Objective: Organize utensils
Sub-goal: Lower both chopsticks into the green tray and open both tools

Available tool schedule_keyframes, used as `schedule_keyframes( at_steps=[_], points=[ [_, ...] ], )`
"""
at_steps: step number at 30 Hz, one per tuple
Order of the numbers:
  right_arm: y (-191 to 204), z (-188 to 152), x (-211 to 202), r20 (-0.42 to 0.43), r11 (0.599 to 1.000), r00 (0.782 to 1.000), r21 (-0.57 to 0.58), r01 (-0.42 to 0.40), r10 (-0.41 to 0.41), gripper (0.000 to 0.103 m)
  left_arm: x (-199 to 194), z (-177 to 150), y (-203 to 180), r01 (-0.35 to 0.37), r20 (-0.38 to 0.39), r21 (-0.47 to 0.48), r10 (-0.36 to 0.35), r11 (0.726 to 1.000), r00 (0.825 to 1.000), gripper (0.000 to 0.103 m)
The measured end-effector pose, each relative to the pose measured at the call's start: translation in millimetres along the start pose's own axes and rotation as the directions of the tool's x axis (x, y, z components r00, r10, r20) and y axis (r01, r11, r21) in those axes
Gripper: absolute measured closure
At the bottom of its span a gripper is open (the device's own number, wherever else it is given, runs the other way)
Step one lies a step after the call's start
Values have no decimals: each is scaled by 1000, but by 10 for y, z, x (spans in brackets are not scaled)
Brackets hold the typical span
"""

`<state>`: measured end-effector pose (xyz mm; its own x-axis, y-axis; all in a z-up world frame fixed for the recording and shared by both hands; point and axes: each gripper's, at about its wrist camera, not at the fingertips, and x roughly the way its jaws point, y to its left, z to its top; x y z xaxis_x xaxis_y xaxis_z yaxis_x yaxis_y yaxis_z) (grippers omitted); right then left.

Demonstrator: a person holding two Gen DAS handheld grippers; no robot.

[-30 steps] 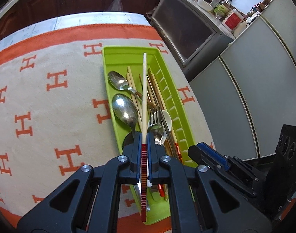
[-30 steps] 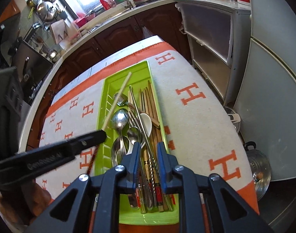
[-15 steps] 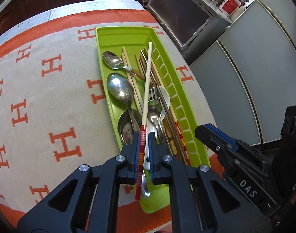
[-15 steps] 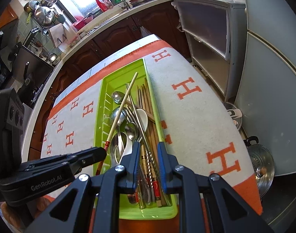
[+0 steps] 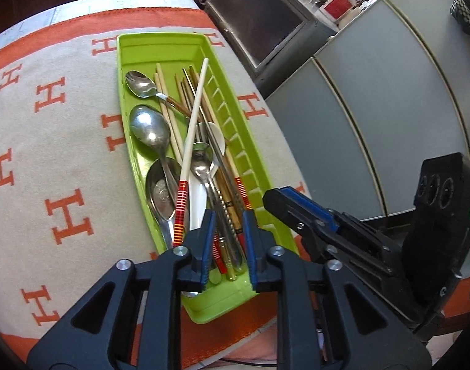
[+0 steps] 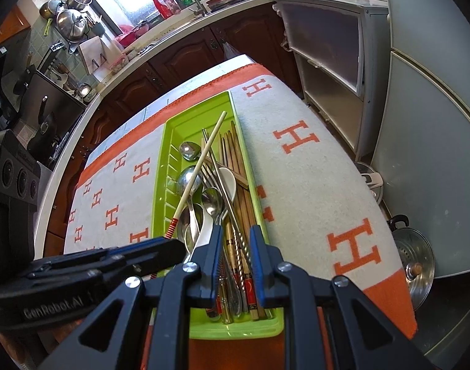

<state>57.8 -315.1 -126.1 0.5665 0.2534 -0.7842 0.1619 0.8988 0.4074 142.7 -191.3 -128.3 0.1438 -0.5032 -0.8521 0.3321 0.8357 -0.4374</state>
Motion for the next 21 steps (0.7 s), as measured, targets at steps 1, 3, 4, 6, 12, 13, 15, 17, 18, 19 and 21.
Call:
schedule_keyframes(
  at_steps=[1,3,4,6,12,13,15,17,18,19,21],
  points=[
    [-4,-2,-3,0,1000,1000,1,-1,1,85,-13,1,4,-1,2,-3,1,1000,1000,85],
    [-3,-13,-14,2,1000,1000,0,-3,3,85,-78,14,42,-9,18,-11,10,1000,1000,85],
    [1,-15,-15,2,1000,1000,-1,-5,5,85,-125,19,73,-15,30,-14,15,1000,999,85],
    [10,-23,-19,1,1000,1000,-4,-10,10,85,-177,42,158,-35,48,-31,36,999,998,85],
    [42,-47,-59,9,1000,1000,-7,-18,18,85,-78,74,227,-95,53,2,95,995,994,85],
    [42,-53,-71,12,1000,1000,-8,-19,19,85,-30,82,222,-106,45,16,105,994,993,85],
    [36,-66,-88,15,1000,1000,-7,-18,18,85,52,70,212,-116,29,33,115,993,993,85],
    [27,-81,-124,24,1000,1000,-4,-18,18,85,126,59,215,-124,18,37,123,992,992,94],
    [20,-87,-149,30,1000,999,-3,-17,17,85,151,52,219,-118,6,34,118,992,993,99],
    [20,-91,-165,33,1000,999,-2,-18,18,85,151,56,233,-105,2,17,105,994,994,99],
    [15,-101,-198,42,1000,999,-1,-19,19,85,119,53,251,-85,3,-13,85,996,996,99]
  ],
)
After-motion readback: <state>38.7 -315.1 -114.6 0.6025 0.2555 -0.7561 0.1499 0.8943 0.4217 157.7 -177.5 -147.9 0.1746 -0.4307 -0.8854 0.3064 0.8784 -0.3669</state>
